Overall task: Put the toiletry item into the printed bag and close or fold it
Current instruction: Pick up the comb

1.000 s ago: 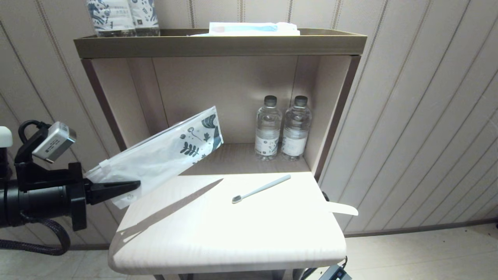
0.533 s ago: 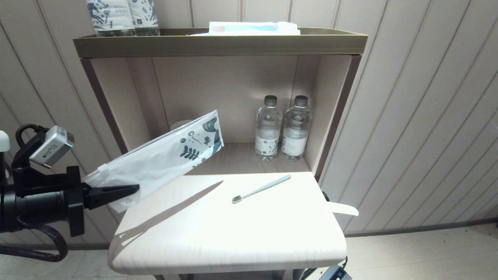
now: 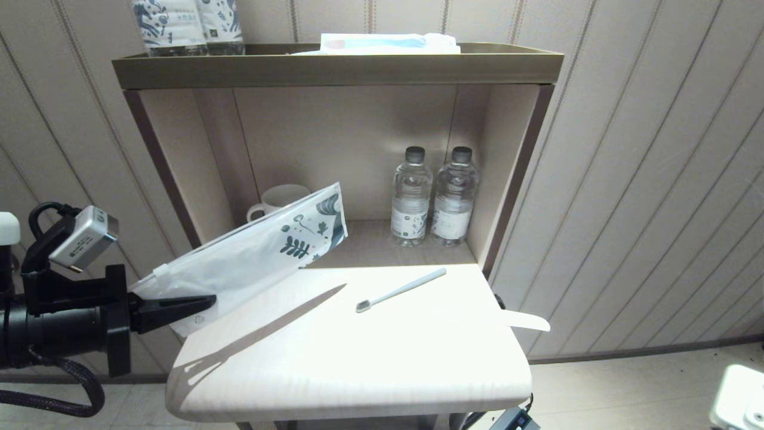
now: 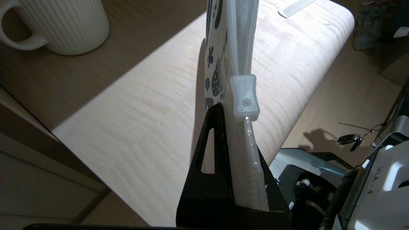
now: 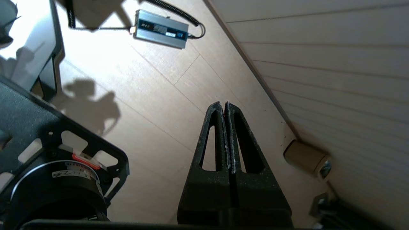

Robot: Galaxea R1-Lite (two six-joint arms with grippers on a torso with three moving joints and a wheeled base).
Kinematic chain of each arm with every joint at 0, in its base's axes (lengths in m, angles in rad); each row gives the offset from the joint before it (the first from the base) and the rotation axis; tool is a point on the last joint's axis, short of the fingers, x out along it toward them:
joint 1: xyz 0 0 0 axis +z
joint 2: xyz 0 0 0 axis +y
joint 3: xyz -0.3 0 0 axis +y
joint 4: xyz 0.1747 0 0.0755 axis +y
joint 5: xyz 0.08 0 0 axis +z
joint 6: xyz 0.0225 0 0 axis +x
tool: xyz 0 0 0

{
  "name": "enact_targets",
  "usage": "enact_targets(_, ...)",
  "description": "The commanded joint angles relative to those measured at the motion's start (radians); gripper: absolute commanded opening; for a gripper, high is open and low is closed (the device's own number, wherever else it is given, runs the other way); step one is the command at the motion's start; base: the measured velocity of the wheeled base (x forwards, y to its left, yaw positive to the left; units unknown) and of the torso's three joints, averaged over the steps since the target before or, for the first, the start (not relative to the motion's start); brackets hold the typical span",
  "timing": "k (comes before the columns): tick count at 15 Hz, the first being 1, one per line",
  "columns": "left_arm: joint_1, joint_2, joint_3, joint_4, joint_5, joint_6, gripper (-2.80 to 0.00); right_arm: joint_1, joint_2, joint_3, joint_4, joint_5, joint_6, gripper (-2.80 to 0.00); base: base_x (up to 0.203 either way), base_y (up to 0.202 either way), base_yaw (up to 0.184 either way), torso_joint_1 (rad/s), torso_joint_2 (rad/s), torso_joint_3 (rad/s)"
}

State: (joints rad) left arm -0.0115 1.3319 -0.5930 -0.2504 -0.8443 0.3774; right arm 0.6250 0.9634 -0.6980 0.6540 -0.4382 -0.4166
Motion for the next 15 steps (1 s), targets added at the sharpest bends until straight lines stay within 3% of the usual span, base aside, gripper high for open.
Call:
enact_targets(1,-0.007,0.01,0.004,-0.003,-0.006,0.003,-2.8,0.049,0.096,-0.009,0.008,-0.004,-0.006,-2.8,0.0,0.0,0.0,0.0,0.0,0.0)
enact_targets(2,-0.01,0.012,0.002,-0.003,-0.006,0.003,-2.8,0.066,0.119,-0.014,0.005,-0.006,-0.01,0.0,0.0,0.0,0.0,0.0,0.0,0.0)
enact_targets(5,-0.012,0.01,0.005,-0.003,-0.005,0.003,-2.8,0.083,0.215,-0.068,-0.026,-0.011,-0.001,0.0,0.0,0.0,0.0,0.0,0.0,0.0)
enact_targets(9,-0.013,0.012,0.004,-0.003,-0.006,0.001,-2.8,0.077,0.226,0.004,-0.225,0.045,0.053,0.0,0.0,0.0,0.0,0.0,0.0,0.0)
enact_targets(11,-0.013,0.012,0.004,-0.003,-0.006,0.001,-2.8,0.072,0.227,0.057,-0.382,0.143,0.268,0.0,0.0,0.0,0.0,0.0,0.0,0.0)
enact_targets(15,-0.018,0.012,0.007,-0.002,-0.006,0.001,-2.8,0.078,0.255,0.141,-0.579,0.292,0.863,0.0,0.0,0.0,0.0,0.0,0.0,0.0)
